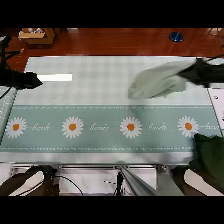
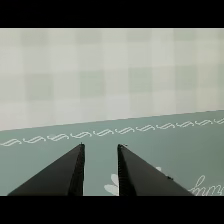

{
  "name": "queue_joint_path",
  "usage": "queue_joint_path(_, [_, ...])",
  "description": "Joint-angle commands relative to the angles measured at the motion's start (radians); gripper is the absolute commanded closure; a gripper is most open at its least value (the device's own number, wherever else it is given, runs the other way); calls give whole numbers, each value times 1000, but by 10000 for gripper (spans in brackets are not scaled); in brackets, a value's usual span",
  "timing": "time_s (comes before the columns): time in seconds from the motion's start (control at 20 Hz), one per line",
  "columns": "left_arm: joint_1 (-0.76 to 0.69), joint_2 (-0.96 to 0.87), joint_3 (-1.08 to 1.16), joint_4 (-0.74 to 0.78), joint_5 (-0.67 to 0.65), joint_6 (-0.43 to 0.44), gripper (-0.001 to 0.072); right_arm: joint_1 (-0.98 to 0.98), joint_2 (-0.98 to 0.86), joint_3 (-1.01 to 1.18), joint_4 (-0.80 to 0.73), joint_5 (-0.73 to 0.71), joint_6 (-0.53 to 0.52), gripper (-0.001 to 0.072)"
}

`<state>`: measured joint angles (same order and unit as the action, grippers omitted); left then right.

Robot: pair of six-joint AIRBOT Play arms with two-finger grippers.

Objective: Fold the shirts.

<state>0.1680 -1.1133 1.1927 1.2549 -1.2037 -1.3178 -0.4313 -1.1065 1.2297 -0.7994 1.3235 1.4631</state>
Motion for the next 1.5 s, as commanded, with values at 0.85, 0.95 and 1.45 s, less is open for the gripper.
queue_joint_path(0.85, [2, -127, 0, 71, 230, 79, 427, -796, 186, -337, -1321, 492, 44, 679])
queue_joint_path(0.95, [2, -159, 0, 90, 232, 79, 427, -796, 186, -430, -1488, 410, 53, 679])
queue_joint_path(1.45, [0, -228, 8, 88, 223, 75, 423, -790, 186, -513, -1425, 151, 58, 344])
